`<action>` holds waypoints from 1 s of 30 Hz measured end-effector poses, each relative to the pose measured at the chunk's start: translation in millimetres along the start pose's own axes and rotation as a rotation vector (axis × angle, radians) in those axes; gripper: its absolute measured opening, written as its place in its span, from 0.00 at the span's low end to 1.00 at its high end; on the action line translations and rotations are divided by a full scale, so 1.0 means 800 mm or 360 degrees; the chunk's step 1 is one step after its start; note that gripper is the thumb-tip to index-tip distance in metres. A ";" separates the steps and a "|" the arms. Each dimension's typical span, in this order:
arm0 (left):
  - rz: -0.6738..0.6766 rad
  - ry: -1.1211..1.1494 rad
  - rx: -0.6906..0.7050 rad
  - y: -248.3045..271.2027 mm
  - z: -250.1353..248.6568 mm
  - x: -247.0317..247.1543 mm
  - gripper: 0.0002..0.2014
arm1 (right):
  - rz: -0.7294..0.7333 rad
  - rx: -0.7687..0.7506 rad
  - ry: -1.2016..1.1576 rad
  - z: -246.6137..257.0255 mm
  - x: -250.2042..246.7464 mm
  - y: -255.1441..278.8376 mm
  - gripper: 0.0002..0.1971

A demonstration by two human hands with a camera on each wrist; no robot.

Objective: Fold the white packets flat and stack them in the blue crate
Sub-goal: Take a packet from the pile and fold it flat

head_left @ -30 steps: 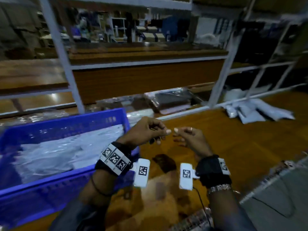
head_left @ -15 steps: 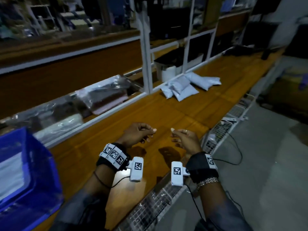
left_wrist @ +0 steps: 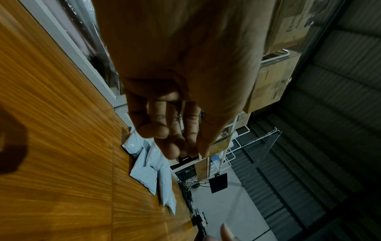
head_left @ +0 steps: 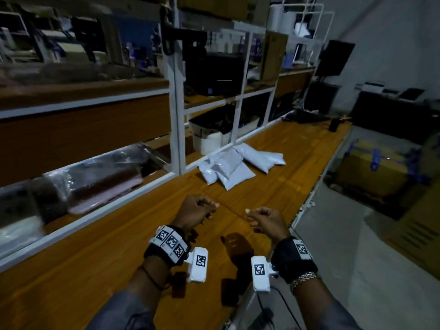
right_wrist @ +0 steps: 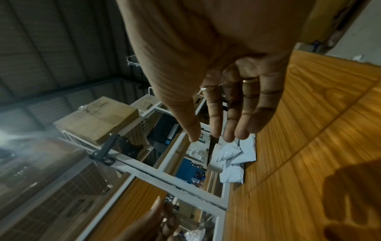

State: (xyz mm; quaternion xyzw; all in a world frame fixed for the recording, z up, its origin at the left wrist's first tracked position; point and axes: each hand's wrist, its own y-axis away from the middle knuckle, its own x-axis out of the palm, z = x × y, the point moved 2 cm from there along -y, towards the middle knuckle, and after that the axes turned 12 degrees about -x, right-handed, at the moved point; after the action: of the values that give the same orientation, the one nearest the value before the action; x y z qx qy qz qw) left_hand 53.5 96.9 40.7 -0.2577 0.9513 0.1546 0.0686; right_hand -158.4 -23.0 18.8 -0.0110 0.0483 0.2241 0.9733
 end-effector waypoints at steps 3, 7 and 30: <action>-0.0029 0.0028 -0.0041 -0.035 0.005 0.001 0.10 | 0.0036 -0.0010 0.0055 -0.005 0.002 -0.037 0.14; -0.0140 0.0167 -0.0186 -0.074 0.006 0.004 0.11 | 0.0126 -0.0009 0.0120 -0.004 0.002 -0.097 0.12; -0.0747 -0.0712 -0.0334 -0.397 -0.048 0.076 0.44 | 0.1105 -0.1051 0.1787 -0.033 0.064 -0.537 0.50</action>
State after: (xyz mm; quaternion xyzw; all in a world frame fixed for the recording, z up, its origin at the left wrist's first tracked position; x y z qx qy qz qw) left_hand 161.5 -204.7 -18.1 -0.4351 0.8063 0.2842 0.2825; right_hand 73.2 -388.4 -12.8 -0.4005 0.4700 0.4827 0.6211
